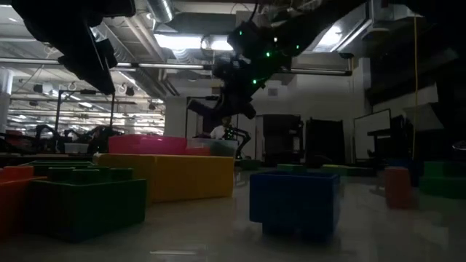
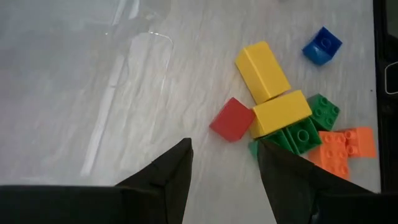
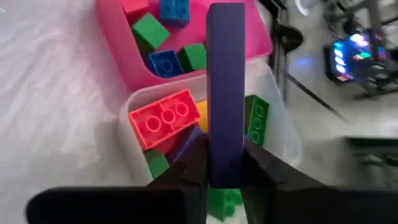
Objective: Sort blocks by size
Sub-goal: Put the big purple block into the white bin, then put the small red block into the pink bin
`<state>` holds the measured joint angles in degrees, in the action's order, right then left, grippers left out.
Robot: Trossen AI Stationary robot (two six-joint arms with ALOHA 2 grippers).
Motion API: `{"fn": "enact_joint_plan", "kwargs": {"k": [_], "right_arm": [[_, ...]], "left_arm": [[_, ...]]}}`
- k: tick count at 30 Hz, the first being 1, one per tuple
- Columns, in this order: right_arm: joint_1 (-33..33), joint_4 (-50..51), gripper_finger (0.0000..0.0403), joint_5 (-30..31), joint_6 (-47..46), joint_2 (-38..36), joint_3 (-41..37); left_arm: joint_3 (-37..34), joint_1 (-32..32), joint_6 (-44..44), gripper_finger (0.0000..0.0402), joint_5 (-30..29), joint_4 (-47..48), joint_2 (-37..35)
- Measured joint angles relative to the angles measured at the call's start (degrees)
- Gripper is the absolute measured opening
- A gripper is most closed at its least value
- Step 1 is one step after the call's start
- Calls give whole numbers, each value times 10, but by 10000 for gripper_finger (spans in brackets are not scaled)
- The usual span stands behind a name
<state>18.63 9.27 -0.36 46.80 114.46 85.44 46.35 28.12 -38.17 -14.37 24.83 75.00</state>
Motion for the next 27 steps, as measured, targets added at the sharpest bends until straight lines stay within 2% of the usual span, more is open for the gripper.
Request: {"fn": "enact_joint_plan", "kwargs": {"k": [2, 4, 8, 13, 18, 21, 27], "right_arm": [[13, 9, 80, -24, -16, 6, -1], [19, -5, 98, -21, -30, 14, 0], [21, -13, 137, 8, -32, 31, 0], [14, -24, 167, 64, -31, 36, 0], [-5, 12, 170, 200, -24, 13, 0], [-12, 65, 164, 211, -12, -15, 0], [-15, 166, 154, 203, -36, -77, 0]], "left_arm": [[0, 0, 8, 169, -1, -1, 0], [0, 0, 9, 169, -1, -1, 0], [0, 0, 19, 169, -7, -4, 0], [0, 0, 53, 169, -44, -22, 13], [0, -1, 131, 169, -62, -79, 50], [0, -1, 168, 169, -58, -119, 75], [0, -1, 207, 169, -19, -139, 111]]}}
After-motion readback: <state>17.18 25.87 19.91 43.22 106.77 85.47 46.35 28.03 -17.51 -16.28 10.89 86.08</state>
